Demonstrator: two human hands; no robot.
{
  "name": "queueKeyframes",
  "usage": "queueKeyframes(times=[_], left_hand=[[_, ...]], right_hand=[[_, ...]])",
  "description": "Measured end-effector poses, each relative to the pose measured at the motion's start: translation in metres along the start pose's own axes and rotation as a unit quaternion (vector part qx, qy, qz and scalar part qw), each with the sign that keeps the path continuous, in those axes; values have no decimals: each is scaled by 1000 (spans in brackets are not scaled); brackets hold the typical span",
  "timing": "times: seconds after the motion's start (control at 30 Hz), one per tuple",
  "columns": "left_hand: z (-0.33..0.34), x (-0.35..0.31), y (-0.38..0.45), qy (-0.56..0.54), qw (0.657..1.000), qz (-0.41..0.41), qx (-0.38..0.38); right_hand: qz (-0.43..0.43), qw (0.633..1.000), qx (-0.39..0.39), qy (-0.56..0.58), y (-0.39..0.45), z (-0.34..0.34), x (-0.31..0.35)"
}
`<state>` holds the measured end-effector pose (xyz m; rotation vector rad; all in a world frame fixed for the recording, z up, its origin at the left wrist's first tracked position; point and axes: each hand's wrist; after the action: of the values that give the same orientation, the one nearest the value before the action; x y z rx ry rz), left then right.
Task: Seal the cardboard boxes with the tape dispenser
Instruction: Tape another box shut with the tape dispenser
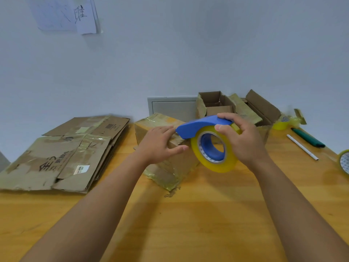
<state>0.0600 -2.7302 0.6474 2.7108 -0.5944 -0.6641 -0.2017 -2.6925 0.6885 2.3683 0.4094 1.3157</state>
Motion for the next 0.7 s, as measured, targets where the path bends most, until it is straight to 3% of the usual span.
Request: queueKeyframes(times=[0.2, 0.5, 0.7], left_hand=[[-4, -6, -2, 32, 999, -21, 37], [-2, -17, -6, 51, 996, 35, 69], [0, -16, -3, 30, 998, 36, 48]], right_hand=[[11, 1000, 6, 13, -31, 2, -19], [31, 999, -7, 35, -49, 21, -33], [18, 1000, 1, 21, -51, 23, -32]])
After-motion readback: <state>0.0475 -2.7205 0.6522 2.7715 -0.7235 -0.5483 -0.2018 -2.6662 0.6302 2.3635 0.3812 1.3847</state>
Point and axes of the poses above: each hand's wrist, its own y-axis towards the middle knuckle, its own z-axis out of the palm, x = y × z, and after that the axes turned 13 degrees about -y, right-handed
